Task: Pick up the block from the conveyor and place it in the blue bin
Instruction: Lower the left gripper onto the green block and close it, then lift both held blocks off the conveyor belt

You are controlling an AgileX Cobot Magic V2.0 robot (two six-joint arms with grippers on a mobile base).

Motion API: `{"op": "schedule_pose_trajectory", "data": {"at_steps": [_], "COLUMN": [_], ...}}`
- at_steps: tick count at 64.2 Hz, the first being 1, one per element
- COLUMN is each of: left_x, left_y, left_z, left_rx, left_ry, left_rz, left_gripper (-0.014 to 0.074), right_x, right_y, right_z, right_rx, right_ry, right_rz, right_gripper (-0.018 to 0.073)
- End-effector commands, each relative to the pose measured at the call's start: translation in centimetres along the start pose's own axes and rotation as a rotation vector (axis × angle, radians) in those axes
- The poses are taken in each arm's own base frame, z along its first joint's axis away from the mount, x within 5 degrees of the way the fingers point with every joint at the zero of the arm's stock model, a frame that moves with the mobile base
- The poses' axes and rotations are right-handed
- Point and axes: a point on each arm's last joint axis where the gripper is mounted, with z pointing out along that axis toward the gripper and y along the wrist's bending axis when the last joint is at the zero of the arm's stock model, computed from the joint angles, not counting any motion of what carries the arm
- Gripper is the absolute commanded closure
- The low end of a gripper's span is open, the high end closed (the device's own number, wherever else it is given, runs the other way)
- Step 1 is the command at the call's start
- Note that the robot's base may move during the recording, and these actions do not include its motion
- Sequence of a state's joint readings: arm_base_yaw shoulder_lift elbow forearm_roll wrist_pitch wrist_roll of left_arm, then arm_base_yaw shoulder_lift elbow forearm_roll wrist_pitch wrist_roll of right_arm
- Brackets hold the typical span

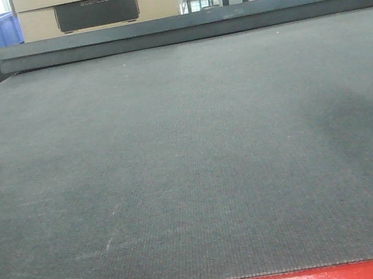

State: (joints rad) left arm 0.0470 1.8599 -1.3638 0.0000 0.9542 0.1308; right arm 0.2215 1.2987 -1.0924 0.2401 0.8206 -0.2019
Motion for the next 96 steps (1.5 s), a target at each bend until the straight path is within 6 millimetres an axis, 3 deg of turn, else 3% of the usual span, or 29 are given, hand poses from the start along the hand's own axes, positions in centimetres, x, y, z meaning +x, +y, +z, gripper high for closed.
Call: {"op": "schedule_pose_trajectory", "data": {"at_steps": [1, 13, 22, 36, 50, 67, 82, 96], "left_x": [-0.1, 0.1, 0.4, 2.4, 6.5, 13.3, 18.6, 22.3], "left_y": [-0.2, -1.0, -3.5, -7.1, -7.0, -6.1, -5.5, -5.1], "left_z": [-1.1, -2.4, -4.2, -9.3, -16.5, -24.0, -27.0, -27.0], "left_rx": [-0.002, 0.001, 0.013, 0.039, 0.045, 0.043, 0.042, 0.042], "left_ry": [-0.029, -0.039, -0.087, -0.280, -0.556, -0.834, -0.994, -1.072], "left_rz": [0.002, 0.024, 0.089, 0.157, 0.157, 0.145, 0.137, 0.133], "left_gripper": [0.0706, 0.0707, 0.0707, 0.0707, 0.0707, 0.0707, 0.0707, 0.0707], "right_x": [-0.2, 0.4, 2.0, 2.8, 2.6, 3.5, 5.4, 7.4], "right_y": [0.0, -0.4, -1.0, -0.9, -0.3, 0.9, 1.9, 2.7], "right_z": [-0.3, 0.5, 1.7, 1.2, -2.6, -8.5, -13.3, -15.7], "right_rx": [0.006, 0.020, 0.034, 0.038, 0.050, 0.061, 0.075, 0.072], "right_ry": [-0.036, -0.047, -0.015, -0.025, -0.179, -0.390, -0.552, -0.632], "right_rz": [-0.011, 0.001, 0.024, 0.025, 0.002, -0.030, -0.080, -0.137], "right_gripper": [0.0713, 0.0713, 0.0713, 0.0713, 0.0713, 0.0713, 0.0713, 0.0713]}}
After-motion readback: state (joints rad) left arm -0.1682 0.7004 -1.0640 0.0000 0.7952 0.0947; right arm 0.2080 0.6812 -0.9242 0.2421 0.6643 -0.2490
